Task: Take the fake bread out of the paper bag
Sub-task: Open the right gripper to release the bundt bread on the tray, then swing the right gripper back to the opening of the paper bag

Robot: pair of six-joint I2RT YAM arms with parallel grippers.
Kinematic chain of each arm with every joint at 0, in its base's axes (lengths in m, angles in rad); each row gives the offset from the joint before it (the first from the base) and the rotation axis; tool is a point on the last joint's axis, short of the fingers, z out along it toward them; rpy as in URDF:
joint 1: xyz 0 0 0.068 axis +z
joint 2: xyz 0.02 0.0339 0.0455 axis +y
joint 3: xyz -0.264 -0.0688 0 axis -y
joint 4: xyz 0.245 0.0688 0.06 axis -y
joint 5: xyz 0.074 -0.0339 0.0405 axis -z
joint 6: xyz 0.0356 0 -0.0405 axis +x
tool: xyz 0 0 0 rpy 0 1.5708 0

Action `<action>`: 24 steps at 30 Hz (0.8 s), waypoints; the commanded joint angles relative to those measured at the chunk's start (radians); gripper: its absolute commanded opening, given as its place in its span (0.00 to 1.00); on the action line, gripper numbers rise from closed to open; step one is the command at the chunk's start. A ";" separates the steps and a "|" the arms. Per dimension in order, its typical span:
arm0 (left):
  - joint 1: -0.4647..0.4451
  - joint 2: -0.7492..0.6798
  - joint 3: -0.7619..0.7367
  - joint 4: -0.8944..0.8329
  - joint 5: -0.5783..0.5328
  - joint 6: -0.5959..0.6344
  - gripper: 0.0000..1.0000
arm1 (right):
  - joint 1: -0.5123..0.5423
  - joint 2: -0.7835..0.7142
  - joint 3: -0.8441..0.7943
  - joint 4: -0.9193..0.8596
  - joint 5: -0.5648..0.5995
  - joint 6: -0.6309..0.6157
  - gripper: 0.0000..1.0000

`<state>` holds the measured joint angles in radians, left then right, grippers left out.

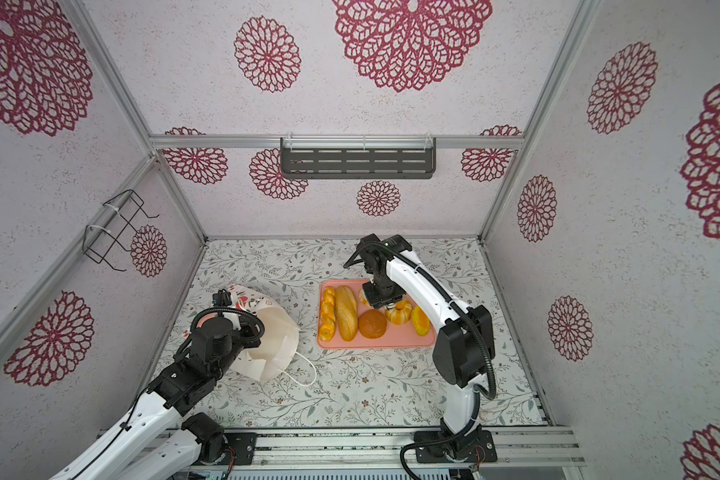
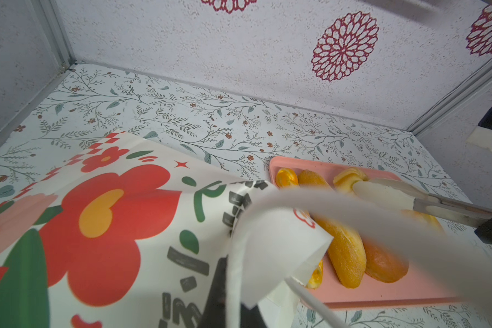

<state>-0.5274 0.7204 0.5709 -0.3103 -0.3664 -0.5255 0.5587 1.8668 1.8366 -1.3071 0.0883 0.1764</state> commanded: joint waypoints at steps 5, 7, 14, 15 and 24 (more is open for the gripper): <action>0.004 -0.001 0.026 0.020 0.011 0.007 0.00 | -0.008 -0.012 0.068 -0.029 0.028 -0.008 0.40; 0.004 -0.003 0.027 0.019 0.013 0.012 0.00 | -0.008 -0.022 0.075 -0.029 0.020 -0.007 0.40; 0.004 -0.008 0.036 0.004 0.037 0.036 0.00 | -0.007 -0.131 -0.019 0.050 -0.078 0.018 0.39; 0.004 -0.011 0.036 0.001 0.041 0.040 0.00 | -0.006 -0.157 -0.045 0.071 -0.097 0.025 0.39; 0.004 -0.053 0.034 -0.009 0.112 0.109 0.00 | -0.001 -0.548 -0.414 0.350 -0.390 0.161 0.34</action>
<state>-0.5274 0.6846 0.5732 -0.3271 -0.2989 -0.4618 0.5587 1.4422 1.4937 -1.0805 -0.1642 0.2584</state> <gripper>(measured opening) 0.048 0.347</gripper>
